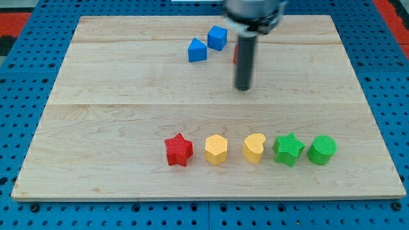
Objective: Move the red circle to the left of the red star
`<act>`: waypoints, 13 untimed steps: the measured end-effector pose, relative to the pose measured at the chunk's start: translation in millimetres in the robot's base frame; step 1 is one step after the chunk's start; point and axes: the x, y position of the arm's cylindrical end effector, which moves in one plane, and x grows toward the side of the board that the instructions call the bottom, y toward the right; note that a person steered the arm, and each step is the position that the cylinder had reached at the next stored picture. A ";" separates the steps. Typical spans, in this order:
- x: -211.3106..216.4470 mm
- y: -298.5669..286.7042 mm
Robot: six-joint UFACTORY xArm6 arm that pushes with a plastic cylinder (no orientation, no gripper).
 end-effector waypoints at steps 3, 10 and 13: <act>-67.4 -42.3; 11.4 -239.1; 8.0 -353.9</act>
